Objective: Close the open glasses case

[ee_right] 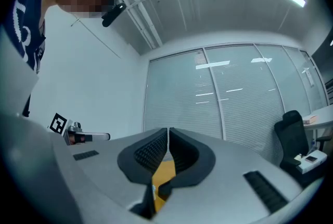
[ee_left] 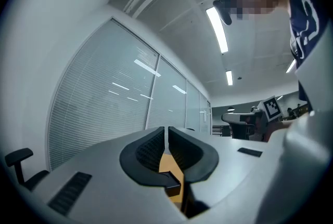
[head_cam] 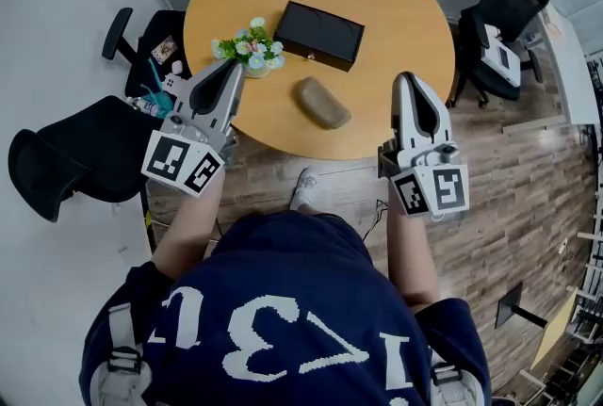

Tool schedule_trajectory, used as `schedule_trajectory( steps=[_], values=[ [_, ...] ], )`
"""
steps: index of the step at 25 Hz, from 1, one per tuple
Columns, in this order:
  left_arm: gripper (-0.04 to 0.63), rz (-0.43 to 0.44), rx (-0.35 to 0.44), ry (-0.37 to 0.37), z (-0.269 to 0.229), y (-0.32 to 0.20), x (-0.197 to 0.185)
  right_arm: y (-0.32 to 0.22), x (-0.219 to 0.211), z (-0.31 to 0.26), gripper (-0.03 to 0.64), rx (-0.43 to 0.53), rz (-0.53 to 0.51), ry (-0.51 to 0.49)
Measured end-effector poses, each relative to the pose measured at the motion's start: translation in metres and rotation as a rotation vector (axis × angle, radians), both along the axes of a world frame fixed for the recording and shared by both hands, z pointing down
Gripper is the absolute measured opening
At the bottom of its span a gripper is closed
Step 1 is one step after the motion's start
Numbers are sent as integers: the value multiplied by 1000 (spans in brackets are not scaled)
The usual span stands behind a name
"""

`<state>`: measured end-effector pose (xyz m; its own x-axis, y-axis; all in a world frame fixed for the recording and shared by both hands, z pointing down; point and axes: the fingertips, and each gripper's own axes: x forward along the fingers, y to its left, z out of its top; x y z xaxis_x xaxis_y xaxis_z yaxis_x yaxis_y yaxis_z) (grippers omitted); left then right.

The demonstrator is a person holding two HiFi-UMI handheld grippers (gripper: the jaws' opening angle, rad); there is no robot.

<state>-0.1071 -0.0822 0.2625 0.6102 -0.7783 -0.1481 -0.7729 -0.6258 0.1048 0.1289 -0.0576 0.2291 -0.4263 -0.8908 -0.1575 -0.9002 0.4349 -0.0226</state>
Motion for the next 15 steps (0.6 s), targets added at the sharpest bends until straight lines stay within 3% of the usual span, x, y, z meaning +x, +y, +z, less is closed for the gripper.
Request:
schedule_trajectory(
  steps=[8,15],
  values=[
    [32,-110,27,-1,-1,-51,29,-67,39,-1,34,10,-95,-25],
    [32,-130,4,2,6,-78,41,-104,52,14,34,-29,-119,-47]
  ],
)
